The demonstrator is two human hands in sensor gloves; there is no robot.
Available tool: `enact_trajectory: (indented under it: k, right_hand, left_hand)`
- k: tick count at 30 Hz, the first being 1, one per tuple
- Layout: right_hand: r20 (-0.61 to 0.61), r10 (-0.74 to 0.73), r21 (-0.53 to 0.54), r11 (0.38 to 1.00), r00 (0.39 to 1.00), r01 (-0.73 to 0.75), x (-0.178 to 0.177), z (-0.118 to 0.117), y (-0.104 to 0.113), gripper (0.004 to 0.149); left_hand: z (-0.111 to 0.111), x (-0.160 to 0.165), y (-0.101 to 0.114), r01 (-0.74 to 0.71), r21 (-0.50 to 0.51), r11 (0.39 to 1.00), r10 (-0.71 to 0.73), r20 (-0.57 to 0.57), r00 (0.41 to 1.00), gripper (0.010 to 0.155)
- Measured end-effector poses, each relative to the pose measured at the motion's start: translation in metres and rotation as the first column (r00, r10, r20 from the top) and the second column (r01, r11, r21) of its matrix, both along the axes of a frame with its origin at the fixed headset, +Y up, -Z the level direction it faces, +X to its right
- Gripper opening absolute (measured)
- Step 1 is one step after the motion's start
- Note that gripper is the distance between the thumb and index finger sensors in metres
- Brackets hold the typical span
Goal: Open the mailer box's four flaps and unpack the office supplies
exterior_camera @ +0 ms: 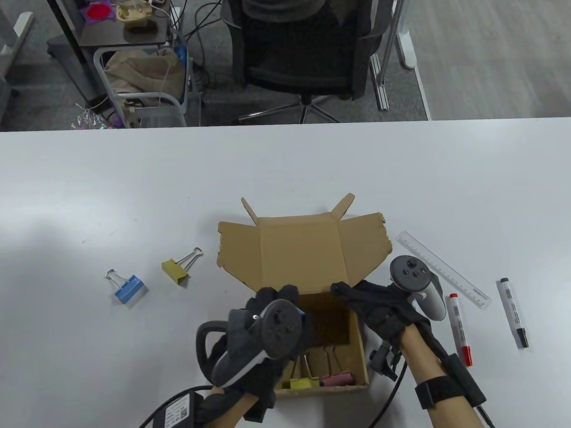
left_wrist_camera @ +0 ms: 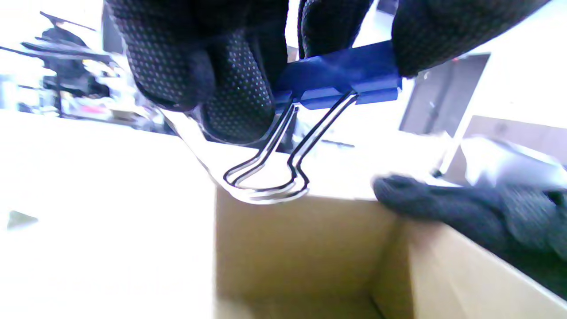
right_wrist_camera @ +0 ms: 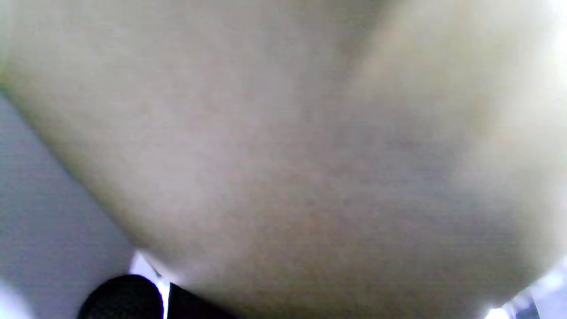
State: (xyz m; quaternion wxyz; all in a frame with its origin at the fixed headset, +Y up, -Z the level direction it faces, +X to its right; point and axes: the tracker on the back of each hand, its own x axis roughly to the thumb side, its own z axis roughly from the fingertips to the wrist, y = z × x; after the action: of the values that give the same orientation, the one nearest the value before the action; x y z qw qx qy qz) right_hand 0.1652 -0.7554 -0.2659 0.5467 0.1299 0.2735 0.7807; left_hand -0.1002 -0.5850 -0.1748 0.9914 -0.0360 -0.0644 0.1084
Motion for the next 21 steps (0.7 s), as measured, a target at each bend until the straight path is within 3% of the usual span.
enact_trajectory:
  k: [4,9,14,21]
  right_hand:
    - [0.003,0.0,0.0,1.0,1.0,0.0,0.0,0.0,0.0,0.062]
    - [0.006,0.0,0.001,1.0,1.0,0.0,0.001,0.001,0.0,0.062]
    - [0.006,0.0,0.001,1.0,1.0,0.0,0.001,0.001,0.0,0.062]
    - [0.007,-0.002,0.001,1.0,1.0,0.002,0.001,0.001,0.0,0.062]
  left_hand:
    - [-0.014,-0.054,0.013,0.047,0.003,0.999,-0.046,-0.164,0.985,0.064]
    - [-0.037,-0.126,0.009,0.106,-0.063,0.992,-0.122,-0.398,0.909,0.064]
    - [-0.052,-0.188,-0.018,0.086,-0.163,0.983,-0.163,-0.554,0.816,0.064]
    - [-0.065,-0.236,-0.061,0.055,-0.312,0.949,-0.258,-0.662,0.703,0.064]
